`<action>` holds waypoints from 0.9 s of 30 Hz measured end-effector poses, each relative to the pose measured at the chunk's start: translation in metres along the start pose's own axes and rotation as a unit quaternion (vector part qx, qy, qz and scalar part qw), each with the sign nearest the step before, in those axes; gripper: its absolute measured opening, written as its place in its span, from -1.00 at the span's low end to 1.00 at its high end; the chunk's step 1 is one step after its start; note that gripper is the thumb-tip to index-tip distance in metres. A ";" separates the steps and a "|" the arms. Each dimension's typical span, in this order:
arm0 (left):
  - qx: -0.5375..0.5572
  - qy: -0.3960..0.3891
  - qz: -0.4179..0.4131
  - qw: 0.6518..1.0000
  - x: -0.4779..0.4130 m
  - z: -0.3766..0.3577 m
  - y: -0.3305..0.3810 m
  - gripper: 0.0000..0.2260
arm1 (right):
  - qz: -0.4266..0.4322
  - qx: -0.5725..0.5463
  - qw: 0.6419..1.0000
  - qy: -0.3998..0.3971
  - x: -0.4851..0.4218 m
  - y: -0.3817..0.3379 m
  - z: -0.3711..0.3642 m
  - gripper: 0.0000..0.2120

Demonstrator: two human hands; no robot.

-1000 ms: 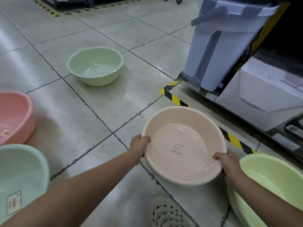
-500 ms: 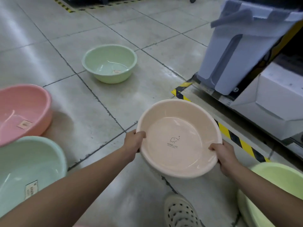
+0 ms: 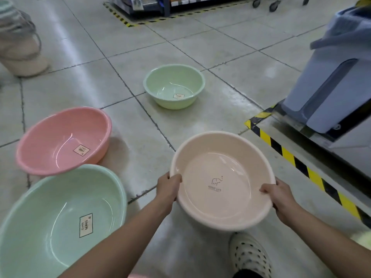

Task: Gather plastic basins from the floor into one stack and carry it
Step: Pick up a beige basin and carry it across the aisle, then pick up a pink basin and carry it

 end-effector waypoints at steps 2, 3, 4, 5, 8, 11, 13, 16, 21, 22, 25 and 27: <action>-0.015 -0.019 0.010 1.000 0.003 -0.020 -0.010 -0.87 | -0.013 -0.003 1.000 0.017 -0.002 0.018 0.020 -0.75; -0.022 -0.032 0.012 0.999 0.004 -0.033 -0.014 -0.84 | -0.018 -0.006 1.000 0.025 -0.003 0.027 0.032 -0.75; -0.030 -0.048 0.010 0.998 0.006 -0.048 -0.016 -0.83 | -0.022 -0.010 0.999 0.035 -0.004 0.034 0.046 -0.74; -0.036 -0.062 0.007 0.997 0.007 -0.062 -0.017 -0.83 | -0.025 -0.015 0.999 0.044 -0.004 0.040 0.057 -0.73; -0.050 -0.099 0.005 0.994 0.011 -0.102 -0.025 -0.81 | -0.032 -0.025 0.996 0.075 -0.007 0.053 0.092 -0.71; -0.059 -0.115 0.004 0.992 0.011 -0.132 -0.031 -0.80 | -0.044 -0.038 0.993 0.101 -0.012 0.066 0.115 -0.70; -0.064 -0.121 0.005 0.991 0.009 -0.146 -0.036 -0.81 | -0.054 -0.043 0.992 0.108 -0.016 0.075 0.123 -0.67; -0.064 -0.127 0.006 0.990 0.005 -0.160 -0.042 -0.84 | -0.068 -0.048 0.989 0.123 -0.024 0.090 0.130 -0.66; -0.087 -0.134 -0.003 0.987 -0.004 -0.169 -0.040 -0.82 | -0.080 -0.040 0.986 0.142 -0.038 0.106 0.136 -0.63; -0.097 -0.145 -0.002 0.985 -0.005 -0.170 -0.040 -0.80 | -0.084 -0.017 0.986 0.144 -0.039 0.107 0.137 -0.65; -0.129 -0.203 0.013 0.971 -0.008 -0.169 -0.039 -0.73 | -0.033 0.202 0.963 0.178 -0.032 0.087 0.137 -0.55; -0.153 -0.241 0.011 0.958 -0.010 -0.158 -0.031 -0.66 | 0.092 0.367 0.900 0.217 -0.026 0.047 0.122 -0.41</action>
Point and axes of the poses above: each hand's wrist, its own x-axis away from the middle knuckle, its own z-axis out of the back of the hand, y = z × x, the point moved 8 cm from there along -x, towards the middle knuckle, and after that the axes turned 1 degree about -x, right-handed, at the moved point
